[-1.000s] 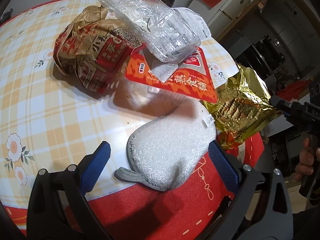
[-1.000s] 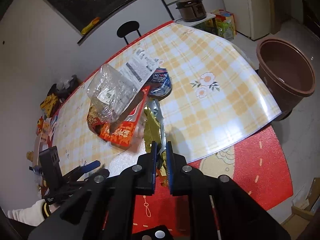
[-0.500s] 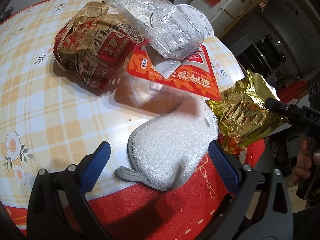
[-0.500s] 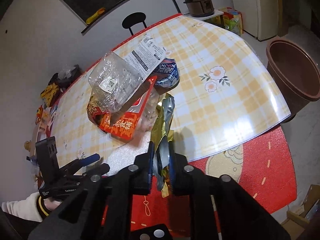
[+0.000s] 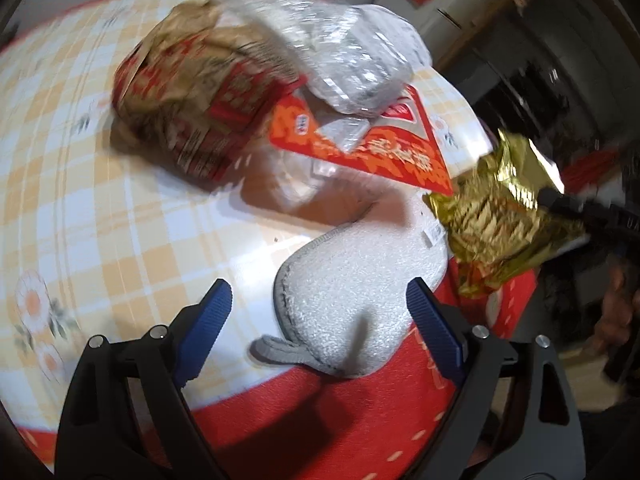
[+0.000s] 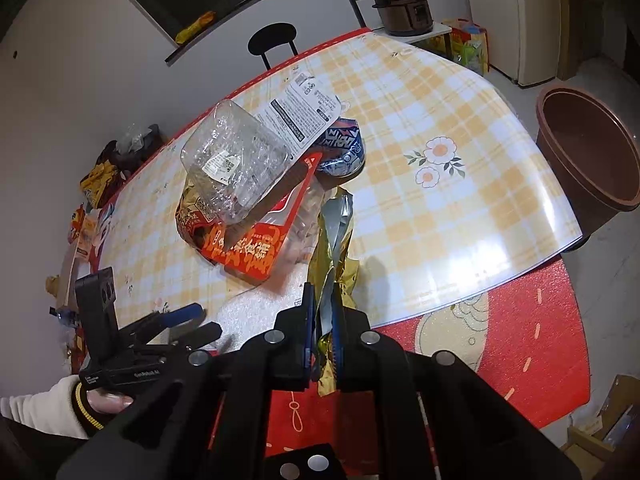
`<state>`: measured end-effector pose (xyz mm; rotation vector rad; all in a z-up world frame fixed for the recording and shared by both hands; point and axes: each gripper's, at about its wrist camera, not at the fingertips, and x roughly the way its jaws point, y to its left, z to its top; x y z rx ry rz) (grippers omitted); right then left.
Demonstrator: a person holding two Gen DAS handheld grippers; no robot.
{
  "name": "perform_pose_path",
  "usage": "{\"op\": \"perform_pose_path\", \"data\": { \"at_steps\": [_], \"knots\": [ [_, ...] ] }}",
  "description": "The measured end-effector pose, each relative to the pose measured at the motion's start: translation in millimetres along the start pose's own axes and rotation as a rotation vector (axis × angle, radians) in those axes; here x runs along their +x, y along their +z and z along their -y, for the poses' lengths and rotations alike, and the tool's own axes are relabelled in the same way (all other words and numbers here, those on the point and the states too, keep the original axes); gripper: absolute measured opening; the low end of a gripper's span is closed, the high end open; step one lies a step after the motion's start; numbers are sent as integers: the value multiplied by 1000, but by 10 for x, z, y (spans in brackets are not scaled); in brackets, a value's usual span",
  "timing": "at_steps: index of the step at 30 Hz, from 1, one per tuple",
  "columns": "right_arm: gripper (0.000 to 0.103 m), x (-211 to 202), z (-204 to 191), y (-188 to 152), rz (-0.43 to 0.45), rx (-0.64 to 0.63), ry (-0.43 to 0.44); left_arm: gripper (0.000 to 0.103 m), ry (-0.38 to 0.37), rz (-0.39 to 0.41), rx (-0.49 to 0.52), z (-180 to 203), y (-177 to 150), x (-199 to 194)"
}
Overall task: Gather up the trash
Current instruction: 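Close the left tool on the white sponge and lift it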
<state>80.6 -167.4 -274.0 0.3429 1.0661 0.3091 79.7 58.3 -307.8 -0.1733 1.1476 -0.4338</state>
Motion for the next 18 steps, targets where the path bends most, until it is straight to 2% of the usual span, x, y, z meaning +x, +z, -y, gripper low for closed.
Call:
{"op": "perform_pose_path", "data": {
  "at_steps": [5,9,18],
  "knots": [
    [9,2,-54,17,1,-13,-2,96,7,-19,250,279,63,121],
    [9,-36,-63,28,11,-14,-7,96,22,-61,441,481,98,313],
    [9,-109,44,-51,23,26,-18,96,34,-119,592,672,164,548]
  ]
}}
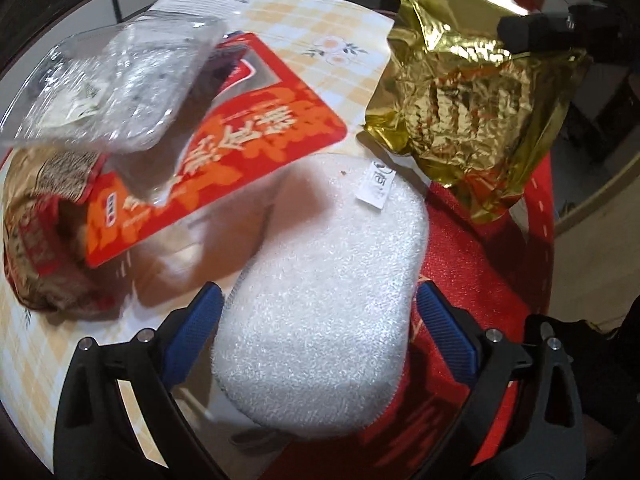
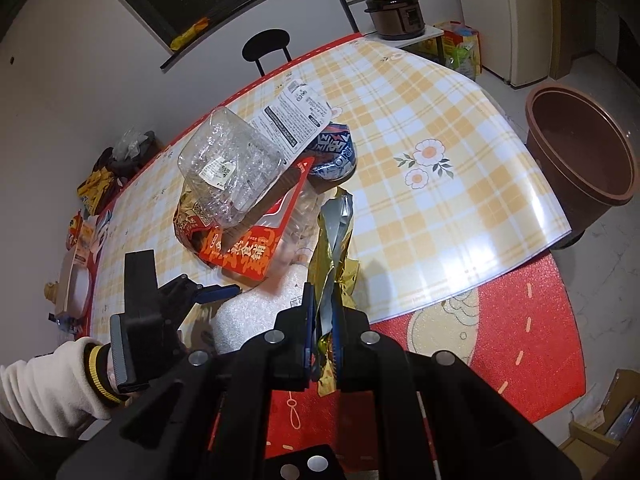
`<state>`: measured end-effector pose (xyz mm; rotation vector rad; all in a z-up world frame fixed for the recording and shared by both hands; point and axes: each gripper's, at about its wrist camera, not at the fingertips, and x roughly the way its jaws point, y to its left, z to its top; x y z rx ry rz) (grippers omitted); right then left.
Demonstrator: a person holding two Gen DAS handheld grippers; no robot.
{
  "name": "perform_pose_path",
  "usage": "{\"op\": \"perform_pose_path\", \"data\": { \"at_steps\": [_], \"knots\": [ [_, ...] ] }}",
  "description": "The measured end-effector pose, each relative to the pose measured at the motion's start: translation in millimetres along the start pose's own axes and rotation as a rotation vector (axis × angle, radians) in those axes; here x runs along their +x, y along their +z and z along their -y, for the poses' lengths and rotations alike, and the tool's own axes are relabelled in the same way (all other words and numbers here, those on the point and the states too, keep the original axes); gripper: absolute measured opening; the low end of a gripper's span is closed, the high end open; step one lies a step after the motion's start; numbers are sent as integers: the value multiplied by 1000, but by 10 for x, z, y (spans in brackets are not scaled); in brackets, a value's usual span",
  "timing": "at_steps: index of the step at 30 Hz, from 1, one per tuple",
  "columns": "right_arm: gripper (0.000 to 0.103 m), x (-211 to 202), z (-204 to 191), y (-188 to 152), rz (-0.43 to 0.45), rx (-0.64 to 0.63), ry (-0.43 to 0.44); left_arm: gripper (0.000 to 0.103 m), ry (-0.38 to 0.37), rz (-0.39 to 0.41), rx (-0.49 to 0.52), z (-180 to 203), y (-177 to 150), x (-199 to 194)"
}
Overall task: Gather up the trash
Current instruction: 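Close the left tool on the white sponge and lift it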
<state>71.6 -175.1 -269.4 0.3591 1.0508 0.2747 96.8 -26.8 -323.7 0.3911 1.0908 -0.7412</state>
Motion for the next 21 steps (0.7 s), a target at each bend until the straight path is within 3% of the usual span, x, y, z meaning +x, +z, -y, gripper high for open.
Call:
{"op": "perform_pose_path", "data": {
  "at_steps": [15,21],
  "knots": [
    [9,-10,-3,-22,0,0,1,98,63,-11,48,188,256,266],
    [9,-35,-46,-7,5,-11,4,92,11,-3,-18,167,174,127]
  ]
}}
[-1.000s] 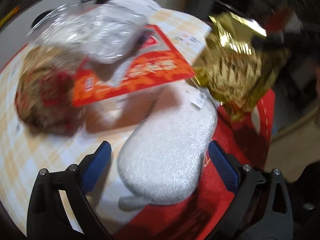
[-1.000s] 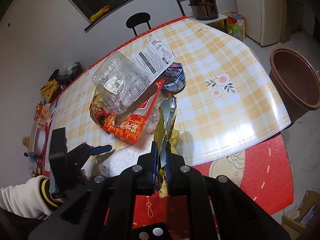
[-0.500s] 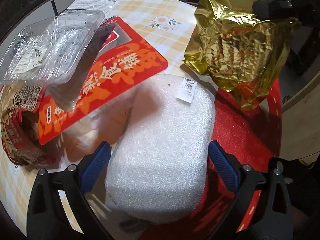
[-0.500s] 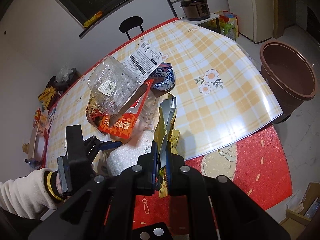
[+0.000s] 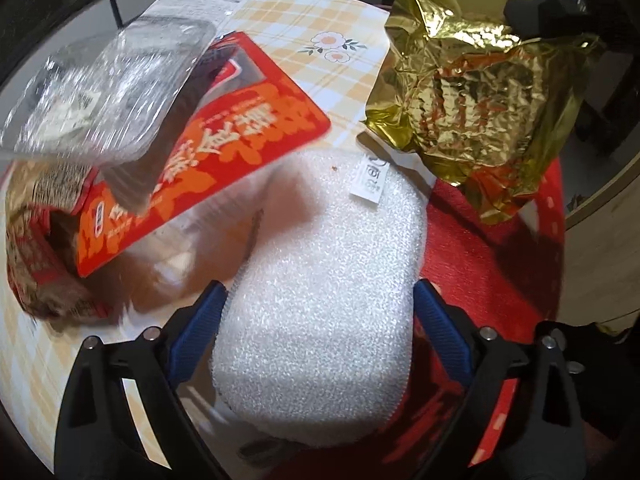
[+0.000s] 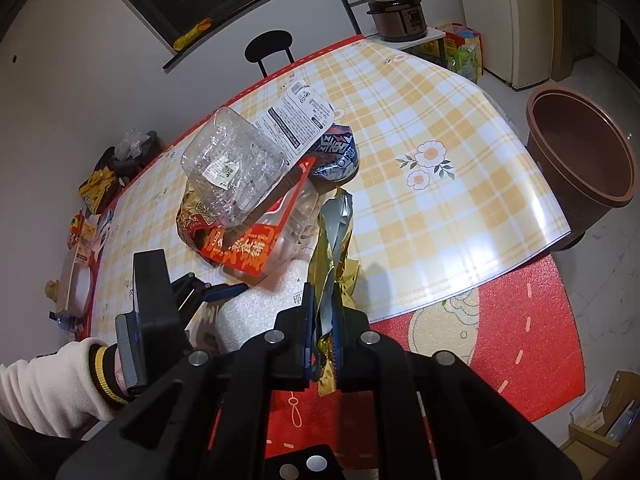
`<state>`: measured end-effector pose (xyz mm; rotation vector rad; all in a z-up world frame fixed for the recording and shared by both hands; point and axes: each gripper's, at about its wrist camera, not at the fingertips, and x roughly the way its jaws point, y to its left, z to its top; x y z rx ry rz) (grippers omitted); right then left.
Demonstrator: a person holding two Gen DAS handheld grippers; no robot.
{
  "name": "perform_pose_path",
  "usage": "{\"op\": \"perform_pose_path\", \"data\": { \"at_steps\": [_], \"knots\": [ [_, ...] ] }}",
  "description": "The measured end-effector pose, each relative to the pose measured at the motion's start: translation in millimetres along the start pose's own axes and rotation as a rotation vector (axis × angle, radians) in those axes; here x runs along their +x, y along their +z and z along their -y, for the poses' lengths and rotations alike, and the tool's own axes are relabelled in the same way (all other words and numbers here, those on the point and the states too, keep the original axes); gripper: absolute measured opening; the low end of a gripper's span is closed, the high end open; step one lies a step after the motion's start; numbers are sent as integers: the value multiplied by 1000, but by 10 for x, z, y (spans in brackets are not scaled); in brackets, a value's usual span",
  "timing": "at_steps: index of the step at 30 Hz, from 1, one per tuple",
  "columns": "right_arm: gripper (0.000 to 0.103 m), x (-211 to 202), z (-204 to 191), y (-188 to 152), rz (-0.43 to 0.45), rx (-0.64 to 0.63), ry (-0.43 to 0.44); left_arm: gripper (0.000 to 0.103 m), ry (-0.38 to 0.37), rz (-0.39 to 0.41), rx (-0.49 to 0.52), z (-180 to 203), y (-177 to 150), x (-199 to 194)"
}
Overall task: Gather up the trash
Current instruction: 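Close the left tool on the white sponge and lift it, then release the gold foil from the right tool into the bin while the left holds the sponge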
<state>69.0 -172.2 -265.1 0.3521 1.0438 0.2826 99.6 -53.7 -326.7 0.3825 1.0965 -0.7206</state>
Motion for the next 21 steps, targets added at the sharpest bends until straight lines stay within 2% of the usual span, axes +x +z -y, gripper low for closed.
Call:
{"op": "perform_pose_path", "data": {
  "at_steps": [10,14,21],
  "knots": [
    [9,-18,13,-12,3,3,-2,91,-147,-6,-55,-55,-272,-277],
    [9,-37,-11,-12,8,-4,0,92,-190,50,-115,-118,-294,-520],
    [9,-127,-19,15,29,-1,-11,92,-188,142,-161,-180,-243,-908]
  ]
}}
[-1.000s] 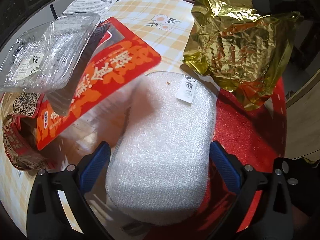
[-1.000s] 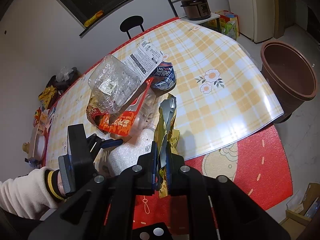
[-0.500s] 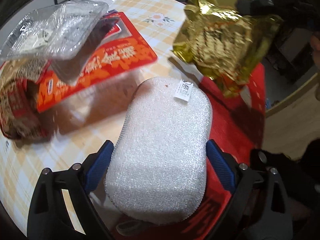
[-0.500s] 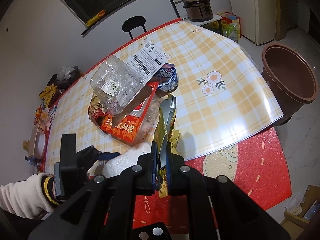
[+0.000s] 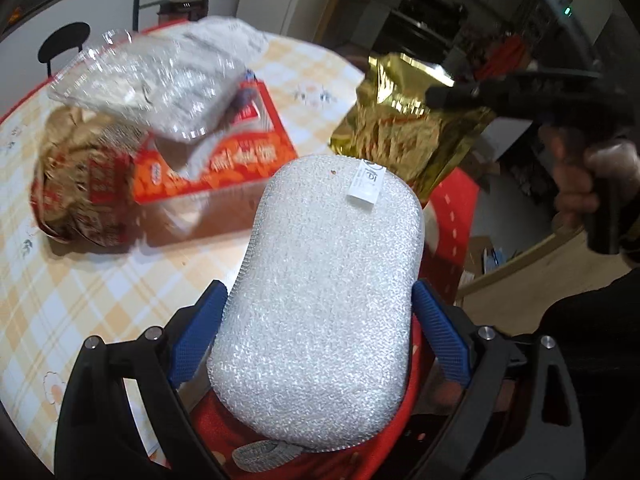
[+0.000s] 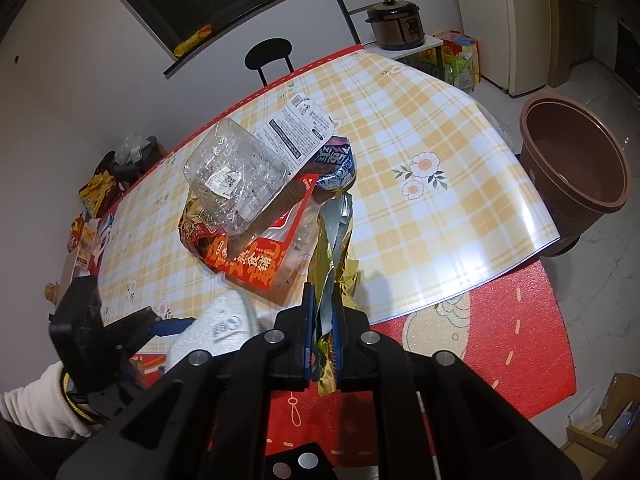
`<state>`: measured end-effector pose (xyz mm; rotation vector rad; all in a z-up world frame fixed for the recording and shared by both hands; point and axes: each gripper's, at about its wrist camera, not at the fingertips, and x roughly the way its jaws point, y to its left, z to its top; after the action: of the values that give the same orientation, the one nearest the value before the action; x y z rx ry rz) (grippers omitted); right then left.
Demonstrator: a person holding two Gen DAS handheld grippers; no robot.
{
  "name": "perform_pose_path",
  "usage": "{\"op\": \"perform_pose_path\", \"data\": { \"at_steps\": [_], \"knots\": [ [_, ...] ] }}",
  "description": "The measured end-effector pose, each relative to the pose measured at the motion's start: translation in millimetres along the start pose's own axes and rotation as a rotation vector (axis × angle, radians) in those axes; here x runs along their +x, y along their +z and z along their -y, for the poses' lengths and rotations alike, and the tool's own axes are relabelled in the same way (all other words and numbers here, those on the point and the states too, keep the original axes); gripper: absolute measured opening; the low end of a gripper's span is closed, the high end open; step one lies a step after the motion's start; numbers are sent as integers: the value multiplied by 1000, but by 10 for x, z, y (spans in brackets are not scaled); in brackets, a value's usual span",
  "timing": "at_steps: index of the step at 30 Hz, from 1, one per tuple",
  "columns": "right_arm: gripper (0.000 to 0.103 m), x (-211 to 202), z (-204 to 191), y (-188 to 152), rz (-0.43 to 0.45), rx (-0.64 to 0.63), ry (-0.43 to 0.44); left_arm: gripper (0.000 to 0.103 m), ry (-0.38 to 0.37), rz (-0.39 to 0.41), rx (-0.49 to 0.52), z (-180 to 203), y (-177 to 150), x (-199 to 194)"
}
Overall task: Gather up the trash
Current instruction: 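Release the gold foil from the right tool into the bin while the left holds the sponge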
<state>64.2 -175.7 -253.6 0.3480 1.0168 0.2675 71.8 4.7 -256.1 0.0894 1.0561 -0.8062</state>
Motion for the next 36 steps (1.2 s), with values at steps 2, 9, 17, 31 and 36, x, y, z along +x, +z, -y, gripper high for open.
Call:
{"op": "perform_pose_path", "data": {
  "at_steps": [2,9,17,31,36],
  "knots": [
    [9,-27,-8,12,6,-1,-2,92,7,21,-2,19,33,-70],
    [9,-89,-78,46,21,-12,-12,92,41,97,-31,24,48,-252],
    [9,-190,-108,73,33,-30,-33,92,68,181,-54,-111,103,-515],
    [9,-256,221,519,45,-90,32,92,139,269,-130,89,617,-565],
    [9,-278,492,719,44,-107,57,92,187,295,-167,220,843,-484]
  ]
}}
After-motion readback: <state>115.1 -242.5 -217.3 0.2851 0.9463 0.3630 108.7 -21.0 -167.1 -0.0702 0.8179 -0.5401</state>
